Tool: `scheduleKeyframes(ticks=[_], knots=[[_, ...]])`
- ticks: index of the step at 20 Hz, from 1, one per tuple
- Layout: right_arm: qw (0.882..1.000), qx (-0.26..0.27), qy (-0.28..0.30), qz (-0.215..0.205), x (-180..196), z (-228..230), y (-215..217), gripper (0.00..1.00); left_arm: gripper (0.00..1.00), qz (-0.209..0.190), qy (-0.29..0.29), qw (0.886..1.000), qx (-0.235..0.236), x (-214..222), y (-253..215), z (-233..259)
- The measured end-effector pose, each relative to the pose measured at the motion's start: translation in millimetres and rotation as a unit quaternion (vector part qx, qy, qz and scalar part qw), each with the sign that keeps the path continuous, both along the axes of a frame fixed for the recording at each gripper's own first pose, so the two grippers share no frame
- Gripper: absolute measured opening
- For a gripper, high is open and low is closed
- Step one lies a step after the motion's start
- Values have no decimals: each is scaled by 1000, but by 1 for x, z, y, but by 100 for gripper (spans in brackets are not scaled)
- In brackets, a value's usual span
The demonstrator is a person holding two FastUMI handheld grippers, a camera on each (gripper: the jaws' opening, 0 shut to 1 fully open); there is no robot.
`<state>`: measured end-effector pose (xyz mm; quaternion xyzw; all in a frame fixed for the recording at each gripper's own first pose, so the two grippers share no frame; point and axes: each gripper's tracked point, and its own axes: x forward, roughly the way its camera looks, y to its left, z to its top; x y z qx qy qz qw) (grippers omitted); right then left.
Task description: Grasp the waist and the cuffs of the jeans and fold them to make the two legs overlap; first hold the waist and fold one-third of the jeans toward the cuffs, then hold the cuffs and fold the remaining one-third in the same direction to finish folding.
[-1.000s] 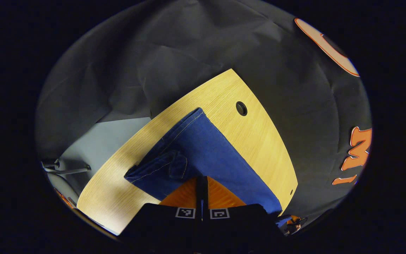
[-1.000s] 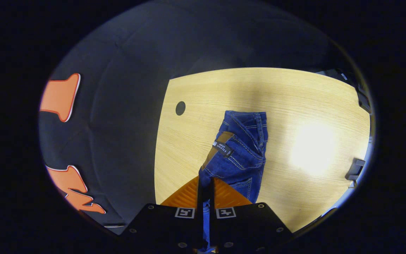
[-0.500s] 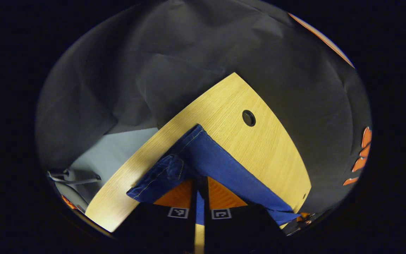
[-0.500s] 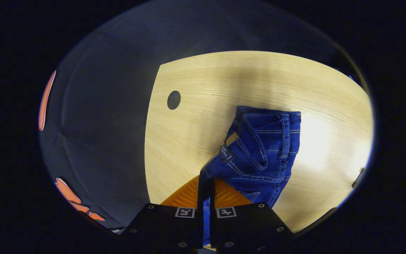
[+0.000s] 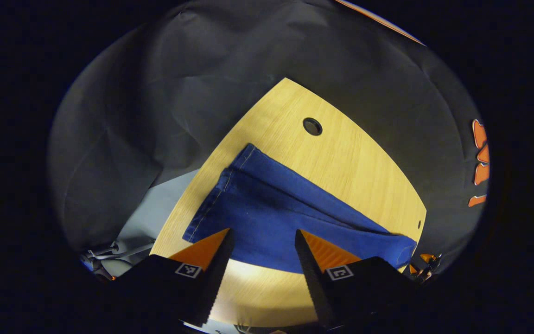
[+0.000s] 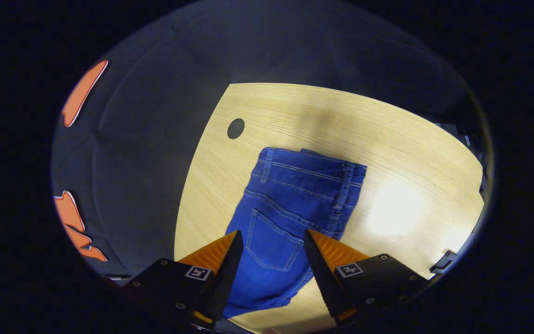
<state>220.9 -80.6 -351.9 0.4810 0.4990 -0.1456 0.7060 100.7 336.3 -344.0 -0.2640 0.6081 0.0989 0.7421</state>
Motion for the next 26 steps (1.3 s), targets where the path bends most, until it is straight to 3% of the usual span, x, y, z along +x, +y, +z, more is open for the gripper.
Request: scheduleKeyframes(ticks=[1, 4, 7, 8, 11, 15, 17, 19, 20, 22, 23, 24, 25, 26], knots=[[1000, -2, 5, 2, -9, 1, -2, 87, 90, -5, 5, 1000, -3, -9, -3, 2], [1000, -7, 16, 9, -29, -8, -5, 91, 87, -11, 27, 999, -19, -35, -17, 6], [1000, -5, 24, 14, -41, -25, -7, 95, 87, -42, 45, 998, 4, -67, -15, 9], [1000, -3, 22, 10, -39, -31, -7, 95, 93, -43, 39, 998, 12, -70, -17, 11], [1000, -2, 16, -6, -33, -47, -13, 96, 88, -39, 8, 999, 20, -80, -25, 25], [999, -47, 9, -20, -20, -66, -33, 95, 90, -60, -49, 994, 80, -85, -25, 51], [998, -47, -3, -30, -11, -68, -35, 92, 98, -66, -75, 989, 106, -83, -33, 67], [998, -61, -6, -20, -17, -72, -39, 90, 94, -67, -103, 985, 119, -84, -44, 82], [997, -74, 0, -16, -23, -77, -46, 81, 94, -68, -117, 983, 122, -82, -48, 88], [998, -62, -14, -24, -24, -76, -47, 52, 94, -76, -138, 979, 129, -78, -60, 100], [998, -56, -32, -27, -20, -75, -46, 31, 94, -81, -144, 977, 133, -79, -61, 100], [997, -53, -30, -41, -18, -77, -42, 35, 94, -85, -153, 975, 137, -77, -61, 102], [997, -50, -36, -39, -18, -74, -40, 18, 94, -87, -159, 973, 141, -77, -60, 103], [997, -56, -42, -34, -18, -73, -42, 18, 94, -86, -161, 973, 140, -78, -64, 105]])
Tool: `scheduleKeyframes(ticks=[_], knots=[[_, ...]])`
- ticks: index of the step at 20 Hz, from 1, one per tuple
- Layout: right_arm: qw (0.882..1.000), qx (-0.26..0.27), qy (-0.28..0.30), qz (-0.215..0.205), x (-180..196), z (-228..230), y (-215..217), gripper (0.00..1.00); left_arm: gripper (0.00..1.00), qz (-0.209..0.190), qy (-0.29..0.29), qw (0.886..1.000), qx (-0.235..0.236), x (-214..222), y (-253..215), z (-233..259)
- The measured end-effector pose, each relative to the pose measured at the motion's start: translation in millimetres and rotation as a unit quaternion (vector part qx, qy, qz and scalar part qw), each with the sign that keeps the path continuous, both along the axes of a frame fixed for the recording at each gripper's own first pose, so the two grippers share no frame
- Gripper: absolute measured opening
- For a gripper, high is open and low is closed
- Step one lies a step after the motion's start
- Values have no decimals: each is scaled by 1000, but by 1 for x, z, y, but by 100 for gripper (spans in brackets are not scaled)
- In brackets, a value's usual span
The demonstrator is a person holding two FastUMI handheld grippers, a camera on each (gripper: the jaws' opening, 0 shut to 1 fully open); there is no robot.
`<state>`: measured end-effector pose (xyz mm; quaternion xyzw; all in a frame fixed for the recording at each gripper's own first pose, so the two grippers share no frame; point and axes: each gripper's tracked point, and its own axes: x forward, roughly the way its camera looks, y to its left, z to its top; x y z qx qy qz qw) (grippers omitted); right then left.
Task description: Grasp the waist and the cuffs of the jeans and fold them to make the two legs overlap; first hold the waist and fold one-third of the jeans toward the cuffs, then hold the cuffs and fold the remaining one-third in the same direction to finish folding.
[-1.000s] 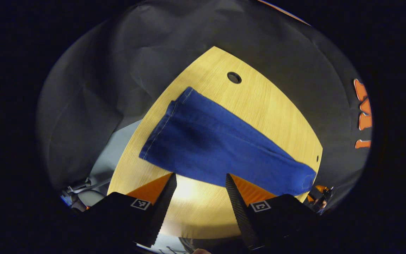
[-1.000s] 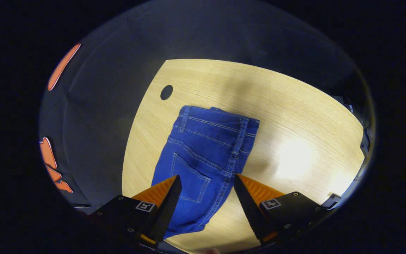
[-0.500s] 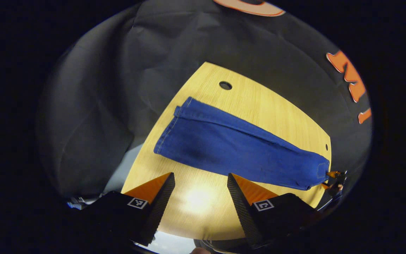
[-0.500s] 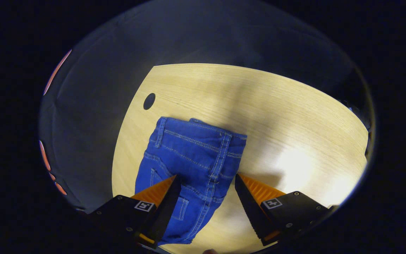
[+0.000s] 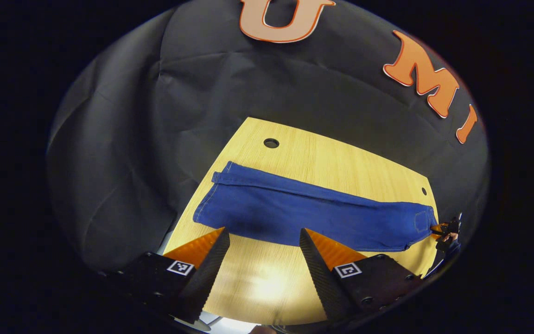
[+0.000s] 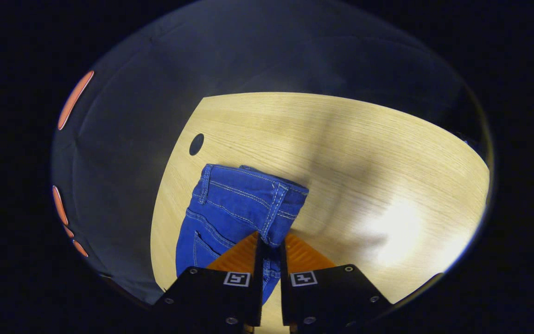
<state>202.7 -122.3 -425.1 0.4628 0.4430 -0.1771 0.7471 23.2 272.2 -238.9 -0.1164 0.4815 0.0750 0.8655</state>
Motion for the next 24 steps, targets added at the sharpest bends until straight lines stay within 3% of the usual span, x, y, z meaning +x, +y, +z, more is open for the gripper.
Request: scheduleKeyframes(ticks=[3, 7, 8, 9, 10, 11, 17, 24], knots=[[1000, 14, -20, -1, 3, 22, 1, 17, 94, 7, -5, 1000, -4, -3, 0, -2], [998, -6, -58, 23, 6, 60, 8, 17, 94, 8, -17, 1000, -10, -4, 6, -4], [997, -9, -68, 29, 10, 71, 12, 12, 94, 10, -18, 1000, -13, -4, 5, -4], [996, -17, -76, 30, 12, 81, 14, 17, 94, 13, -21, 1000, -16, -3, 6, -4], [996, -27, -80, 25, 18, 83, 19, 12, 94, 13, -24, 999, -17, -2, 8, -4], [995, -23, -95, 35, 15, 101, 28, 7, 94, 11, -29, 999, -20, 0, 9, -3], [985, -74, -137, 75, 18, 159, 66, 7, 94, 5, -27, 999, -37, 2, 15, -18], [968, -80, -202, 126, 8, 242, 137, 7, 94, 12, -35, 998, -48, -3, 36, -29]])
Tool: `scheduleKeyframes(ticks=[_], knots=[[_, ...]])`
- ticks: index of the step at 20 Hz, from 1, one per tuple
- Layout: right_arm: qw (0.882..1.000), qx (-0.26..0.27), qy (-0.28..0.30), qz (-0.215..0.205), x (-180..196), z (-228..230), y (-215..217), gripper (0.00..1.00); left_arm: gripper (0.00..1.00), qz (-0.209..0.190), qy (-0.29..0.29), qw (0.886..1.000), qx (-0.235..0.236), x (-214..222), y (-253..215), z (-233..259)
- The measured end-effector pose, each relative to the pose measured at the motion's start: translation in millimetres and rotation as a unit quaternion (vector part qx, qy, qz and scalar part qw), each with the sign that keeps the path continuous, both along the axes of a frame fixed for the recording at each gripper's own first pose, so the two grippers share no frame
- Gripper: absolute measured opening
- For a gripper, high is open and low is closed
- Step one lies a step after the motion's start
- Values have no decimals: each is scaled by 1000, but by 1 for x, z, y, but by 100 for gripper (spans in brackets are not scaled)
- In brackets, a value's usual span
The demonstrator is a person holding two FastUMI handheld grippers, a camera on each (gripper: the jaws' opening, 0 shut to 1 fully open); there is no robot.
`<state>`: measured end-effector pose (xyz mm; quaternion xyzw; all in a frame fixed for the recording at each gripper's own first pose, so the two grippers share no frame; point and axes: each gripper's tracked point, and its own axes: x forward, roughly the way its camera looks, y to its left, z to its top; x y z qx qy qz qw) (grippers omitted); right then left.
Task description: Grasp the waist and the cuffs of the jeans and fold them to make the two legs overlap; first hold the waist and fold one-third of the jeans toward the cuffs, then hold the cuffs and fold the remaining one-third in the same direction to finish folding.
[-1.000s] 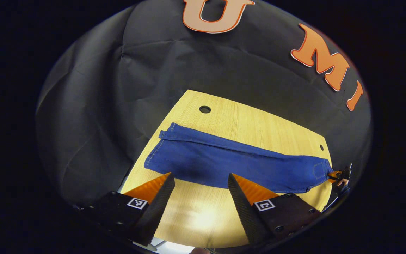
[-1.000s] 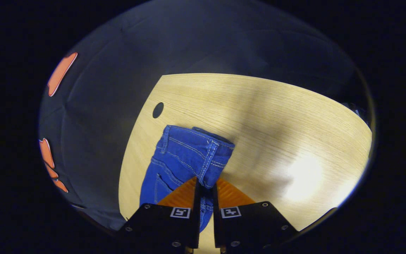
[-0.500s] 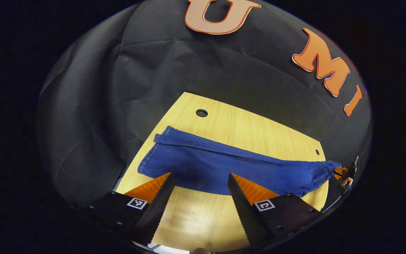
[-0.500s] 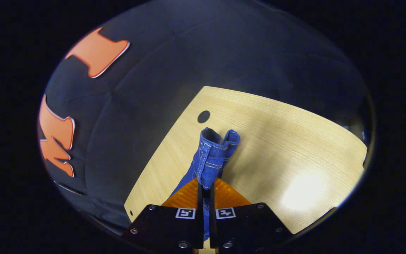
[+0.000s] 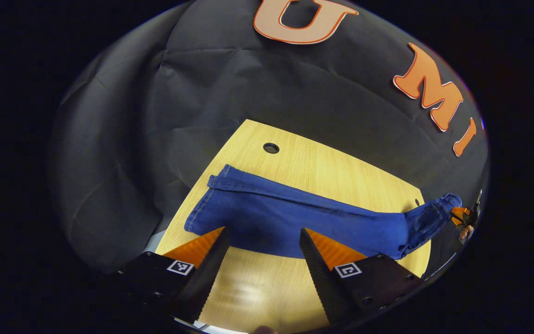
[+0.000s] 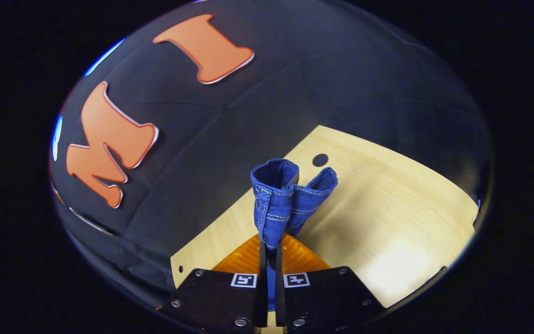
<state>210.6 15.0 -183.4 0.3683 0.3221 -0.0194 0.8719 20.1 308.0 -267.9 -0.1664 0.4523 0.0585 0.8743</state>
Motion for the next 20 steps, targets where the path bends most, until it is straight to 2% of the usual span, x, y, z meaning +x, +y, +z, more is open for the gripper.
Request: scheduleKeyframes(ticks=[5, 11, 15, 20], knots=[[998, -7, -38, 49, 3, 44, 72, 7, 94, -4, -6, 1000, -1, 1, 8, -9], [993, -11, -41, 109, 3, 52, 161, 7, 94, 16, 1, 1000, -21, -6, 29, -25], [987, -26, -26, 157, -4, 35, 224, 7, 94, 47, 26, 996, -66, -12, 23, -48], [978, -43, 35, 201, -19, -7, 282, 8, 94, 106, 59, 981, -151, -24, 29, -83]])
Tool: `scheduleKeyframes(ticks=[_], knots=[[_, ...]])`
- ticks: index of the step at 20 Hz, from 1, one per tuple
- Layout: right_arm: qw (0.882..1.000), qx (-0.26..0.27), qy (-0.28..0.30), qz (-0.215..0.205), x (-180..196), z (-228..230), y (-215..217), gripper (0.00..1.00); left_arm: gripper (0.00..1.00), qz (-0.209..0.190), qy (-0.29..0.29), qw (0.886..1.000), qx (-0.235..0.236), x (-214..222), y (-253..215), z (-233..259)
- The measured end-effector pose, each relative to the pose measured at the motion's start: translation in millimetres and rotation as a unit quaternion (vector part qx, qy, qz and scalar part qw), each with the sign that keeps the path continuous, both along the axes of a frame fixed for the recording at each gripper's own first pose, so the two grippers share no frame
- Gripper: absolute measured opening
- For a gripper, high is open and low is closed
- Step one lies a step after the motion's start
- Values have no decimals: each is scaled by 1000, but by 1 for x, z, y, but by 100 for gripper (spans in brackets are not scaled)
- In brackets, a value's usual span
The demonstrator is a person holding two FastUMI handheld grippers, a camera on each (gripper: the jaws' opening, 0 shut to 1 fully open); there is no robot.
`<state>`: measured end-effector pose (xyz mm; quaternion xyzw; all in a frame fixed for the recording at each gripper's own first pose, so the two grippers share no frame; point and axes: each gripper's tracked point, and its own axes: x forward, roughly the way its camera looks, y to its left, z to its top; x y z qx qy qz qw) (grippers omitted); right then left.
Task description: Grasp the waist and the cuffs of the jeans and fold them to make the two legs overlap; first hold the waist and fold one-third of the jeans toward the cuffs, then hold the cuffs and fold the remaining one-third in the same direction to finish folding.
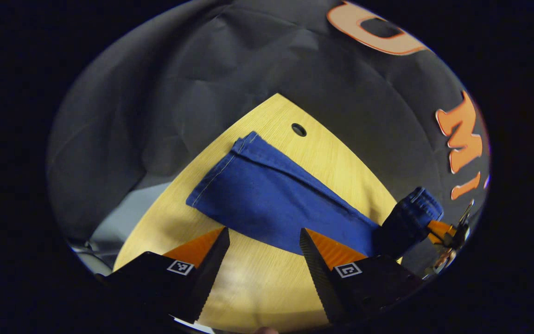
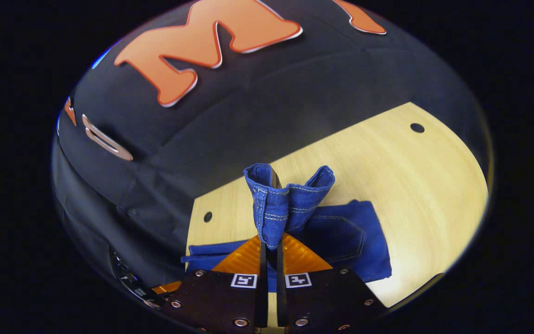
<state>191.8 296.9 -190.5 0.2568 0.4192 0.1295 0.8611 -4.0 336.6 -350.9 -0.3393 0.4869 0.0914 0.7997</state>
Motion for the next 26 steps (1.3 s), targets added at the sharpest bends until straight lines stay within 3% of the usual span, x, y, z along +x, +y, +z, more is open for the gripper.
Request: scheduleKeyframes(ticks=[4, 5, 7, 8, 9, 10, 11, 12, 13, 19, 26], knots=[[999, 35, 15, 37, -12, -2, 42, 14, 94, 41, 21, 998, -50, 1, 0, -25], [998, 47, 16, 40, -13, 2, 54, 36, 94, 47, 24, 997, -63, -1, 0, -29], [998, 44, 7, 45, -13, 4, 60, 46, 95, 65, 35, 993, -96, -7, 3, -35], [998, 40, -1, 48, -13, 8, 60, 60, 94, 77, 46, 991, -97, -11, 9, -42], [998, 35, -8, 49, -12, 11, 58, 66, 94, 90, 56, 989, -102, -14, 14, -47], [998, 32, -14, 47, -10, 14, 55, 58, 94, 101, 58, 987, -113, -15, 18, -51], [998, 29, -18, 46, -8, 16, 52, 64, 94, 109, 57, 985, -122, -14, 17, -56], [999, 24, -18, 41, -7, 16, 45, 77, 93, 117, 49, 984, -129, -10, 21, -58], [999, 19, -21, 38, -7, 18, 38, 81, 92, 123, 45, 982, -133, -4, 22, -60], [999, 0, -46, 16, -6, 33, 1, 87, 89, 132, 44, 981, -138, 23, 29, -66], [999, 12, -33, -13, -28, 30, -29, 88, 89, 112, 43, 982, -146, 64, 28, -69]])
